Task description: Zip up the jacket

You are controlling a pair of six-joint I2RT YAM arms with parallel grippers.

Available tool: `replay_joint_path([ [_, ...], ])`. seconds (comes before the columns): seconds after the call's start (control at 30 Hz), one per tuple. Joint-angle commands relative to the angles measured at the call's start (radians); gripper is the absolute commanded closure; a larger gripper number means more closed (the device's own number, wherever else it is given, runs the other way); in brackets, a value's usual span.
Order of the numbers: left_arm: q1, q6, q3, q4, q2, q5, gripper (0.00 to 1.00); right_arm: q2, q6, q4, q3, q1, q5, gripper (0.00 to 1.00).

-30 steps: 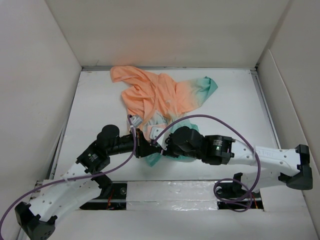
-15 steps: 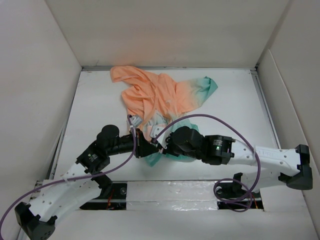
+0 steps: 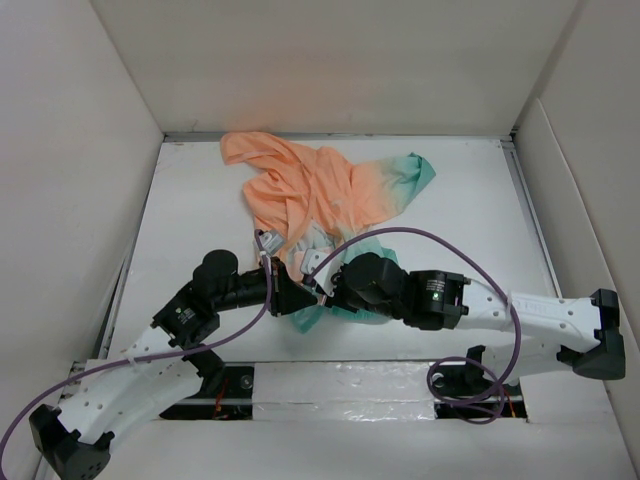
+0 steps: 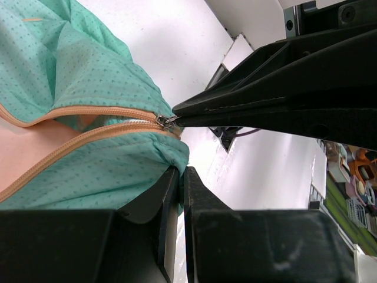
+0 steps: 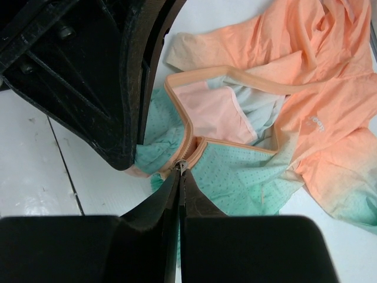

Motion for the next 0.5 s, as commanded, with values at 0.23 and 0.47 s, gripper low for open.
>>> replay_joint_path([
  [0.23,-0.005,0.009,0.016,0.047,-0.023,0.044,1.0,-0.016,0.036,0.05,0.032,-0.016,-0.013,1.0],
  [0.47,-0.005,0.009,0.02,0.025,-0.036,0.059,1.0,0.041,0.098,0.142,0.006,-0.242,-0.229,1.0],
])
